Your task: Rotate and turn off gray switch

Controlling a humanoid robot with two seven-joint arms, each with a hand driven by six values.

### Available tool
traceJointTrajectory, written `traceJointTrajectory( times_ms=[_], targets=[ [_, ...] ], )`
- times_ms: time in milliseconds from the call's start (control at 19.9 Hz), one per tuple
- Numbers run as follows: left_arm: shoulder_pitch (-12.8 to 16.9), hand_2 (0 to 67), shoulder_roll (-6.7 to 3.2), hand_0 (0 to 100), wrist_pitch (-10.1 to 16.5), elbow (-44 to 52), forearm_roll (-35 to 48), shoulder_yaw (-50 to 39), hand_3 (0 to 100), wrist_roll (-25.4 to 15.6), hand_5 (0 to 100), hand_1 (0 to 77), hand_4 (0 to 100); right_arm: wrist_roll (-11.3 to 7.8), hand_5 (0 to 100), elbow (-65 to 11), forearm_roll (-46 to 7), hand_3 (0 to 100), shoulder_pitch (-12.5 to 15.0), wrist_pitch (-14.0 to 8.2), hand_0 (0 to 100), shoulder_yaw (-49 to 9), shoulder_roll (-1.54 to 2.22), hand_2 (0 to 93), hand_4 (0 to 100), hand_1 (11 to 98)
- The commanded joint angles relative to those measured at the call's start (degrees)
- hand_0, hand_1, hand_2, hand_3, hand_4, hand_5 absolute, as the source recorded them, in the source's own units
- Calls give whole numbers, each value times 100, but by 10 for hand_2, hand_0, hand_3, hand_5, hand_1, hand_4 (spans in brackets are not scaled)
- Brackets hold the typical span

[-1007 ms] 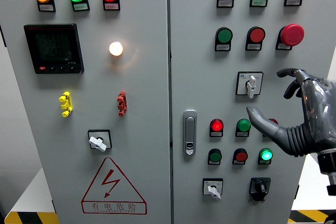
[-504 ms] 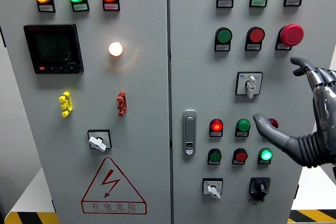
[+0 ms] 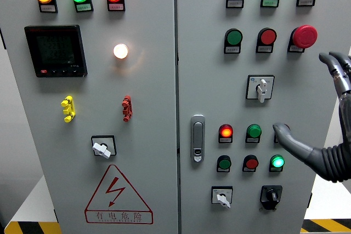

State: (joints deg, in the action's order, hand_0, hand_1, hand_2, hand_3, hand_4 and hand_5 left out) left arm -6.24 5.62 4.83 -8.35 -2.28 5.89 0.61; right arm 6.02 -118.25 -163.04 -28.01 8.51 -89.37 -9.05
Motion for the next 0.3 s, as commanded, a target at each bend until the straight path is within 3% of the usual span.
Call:
traceJointTrajectory(
  times_ms=[0,252],
  targets=[
    [0,123,0,338,0,0,0,0,223,0,123,0,119,-5,159,-22,-8,150,32,2,0,-10,-1,133,104,381],
    [0,123,0,338,0,0,0,0,223,0,122,0,119,4,156,-40,-114,148,32,2,0,16,-1,127,101,387]
  ],
)
